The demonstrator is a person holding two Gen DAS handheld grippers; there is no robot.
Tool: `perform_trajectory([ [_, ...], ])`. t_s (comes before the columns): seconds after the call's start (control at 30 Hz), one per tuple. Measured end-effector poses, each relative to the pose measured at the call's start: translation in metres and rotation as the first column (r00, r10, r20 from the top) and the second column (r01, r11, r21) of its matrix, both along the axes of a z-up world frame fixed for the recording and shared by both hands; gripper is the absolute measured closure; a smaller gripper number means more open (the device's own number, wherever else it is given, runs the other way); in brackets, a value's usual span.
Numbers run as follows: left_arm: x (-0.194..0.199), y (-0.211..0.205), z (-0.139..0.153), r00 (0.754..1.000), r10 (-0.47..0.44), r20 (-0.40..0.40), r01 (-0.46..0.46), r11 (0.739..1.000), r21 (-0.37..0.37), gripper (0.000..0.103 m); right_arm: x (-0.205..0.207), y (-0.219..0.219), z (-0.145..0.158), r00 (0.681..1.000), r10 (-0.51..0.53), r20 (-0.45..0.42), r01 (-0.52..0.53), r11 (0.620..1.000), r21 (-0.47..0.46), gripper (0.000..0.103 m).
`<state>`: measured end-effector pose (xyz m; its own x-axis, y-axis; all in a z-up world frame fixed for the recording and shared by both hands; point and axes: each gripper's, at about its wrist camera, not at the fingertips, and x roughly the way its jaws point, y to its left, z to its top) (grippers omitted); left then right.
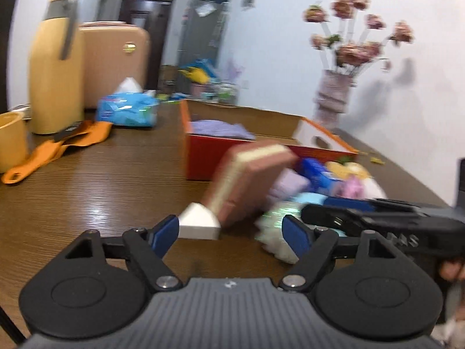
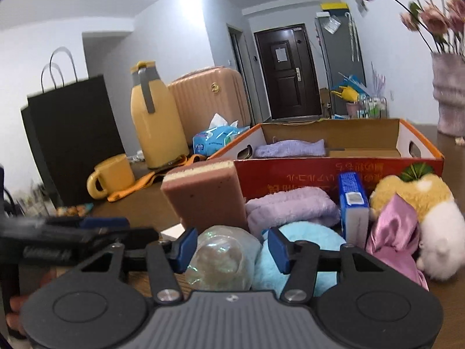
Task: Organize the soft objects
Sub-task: 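Grasp the clear plastic bag with the right gripper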
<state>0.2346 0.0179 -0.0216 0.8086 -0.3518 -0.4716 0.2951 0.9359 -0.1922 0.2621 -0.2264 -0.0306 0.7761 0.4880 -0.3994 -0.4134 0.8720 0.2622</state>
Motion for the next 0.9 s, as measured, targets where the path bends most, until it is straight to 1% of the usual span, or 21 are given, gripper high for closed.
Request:
perform_trajectory([
  [0.03, 0.000, -0.005, -0.001, 1.000, -0.026, -0.001, 0.026, 1.000, -0.011, 0.023, 0.000, -0.003, -0.001, 1.000, -0.006, -0.006, 0.006, 1.000, 0.005, 0.050],
  [0.1, 0.002, -0.016, -0.006, 0.998, -0.069, -0.013, 0.069, 0.997, -0.030, 0.029, 0.003, -0.008, -0.004, 1.000, -0.009, -0.026, 0.010, 1.000, 0.026, 0.057],
  [0.13, 0.005, -0.021, -0.009, 0.997, -0.080, -0.020, 0.079, 0.996, -0.030, 0.039, 0.005, -0.010, -0.006, 0.999, -0.001, -0.037, 0.003, 0.999, 0.043, 0.059],
  [0.17, 0.009, -0.025, -0.013, 0.996, -0.082, -0.029, 0.081, 0.996, -0.028, 0.053, 0.009, -0.012, -0.010, 0.998, 0.008, -0.058, -0.004, 0.998, 0.066, 0.061],
  [0.2, 0.013, -0.027, -0.016, 0.996, -0.080, -0.044, 0.079, 0.996, -0.030, 0.061, 0.013, -0.013, -0.013, 0.997, 0.011, -0.081, -0.004, 0.996, 0.090, 0.063],
  [0.23, 0.017, -0.028, -0.019, 0.994, -0.095, -0.059, 0.092, 0.995, -0.048, 0.074, 0.015, -0.014, -0.016, 0.996, 0.020, -0.091, -0.010, 0.994, 0.111, 0.068],
  [0.27, 0.021, -0.026, -0.021, 0.991, -0.116, -0.070, 0.110, 0.991, -0.082, 0.086, 0.017, -0.014, -0.018, 0.995, 0.031, -0.099, -0.019, 0.992, 0.128, 0.076],
  [0.3, 0.023, -0.025, -0.023, 0.988, -0.128, -0.082, 0.119, 0.987, -0.104, 0.092, 0.019, -0.014, -0.020, 0.993, 0.039, -0.114, -0.022, 0.990, 0.141, 0.083],
  [0.33, 0.024, -0.025, -0.025, 0.987, -0.133, -0.089, 0.123, 0.986, -0.112, 0.097, 0.021, -0.014, -0.021, 0.991, 0.045, -0.129, -0.026, 0.989, 0.146, 0.096],
  [0.4, 0.023, -0.023, -0.026, 0.988, -0.122, -0.092, 0.111, 0.987, -0.113, 0.100, 0.018, -0.012, -0.021, 0.991, 0.048, -0.122, -0.031, 0.990, 0.135, 0.097],
  [0.5, 0.016, -0.022, -0.022, 0.989, -0.118, -0.083, 0.109, 0.988, -0.108, 0.101, 0.009, -0.012, -0.017, 0.992, 0.054, -0.110, -0.038, 0.989, 0.145, 0.100],
  [0.6, 0.002, -0.024, -0.015, 0.990, -0.127, -0.061, 0.120, 0.987, -0.103, 0.101, -0.008, -0.015, -0.010, 0.994, 0.049, -0.093, -0.035, 0.989, 0.142, 0.100],
  [0.73, -0.018, -0.029, -0.001, 0.990, -0.135, -0.032, 0.133, 0.988, -0.074, 0.101, -0.034, -0.020, 0.003, 0.997, 0.033, -0.063, -0.023, 0.988, 0.156, 0.101],
  [0.9, -0.037, -0.036, 0.018, 0.987, -0.159, 0.030, 0.160, 0.985, -0.065, 0.102, -0.058, -0.029, 0.020, 1.000, 0.002, -0.008, -0.001, 0.986, 0.164, 0.101],
])
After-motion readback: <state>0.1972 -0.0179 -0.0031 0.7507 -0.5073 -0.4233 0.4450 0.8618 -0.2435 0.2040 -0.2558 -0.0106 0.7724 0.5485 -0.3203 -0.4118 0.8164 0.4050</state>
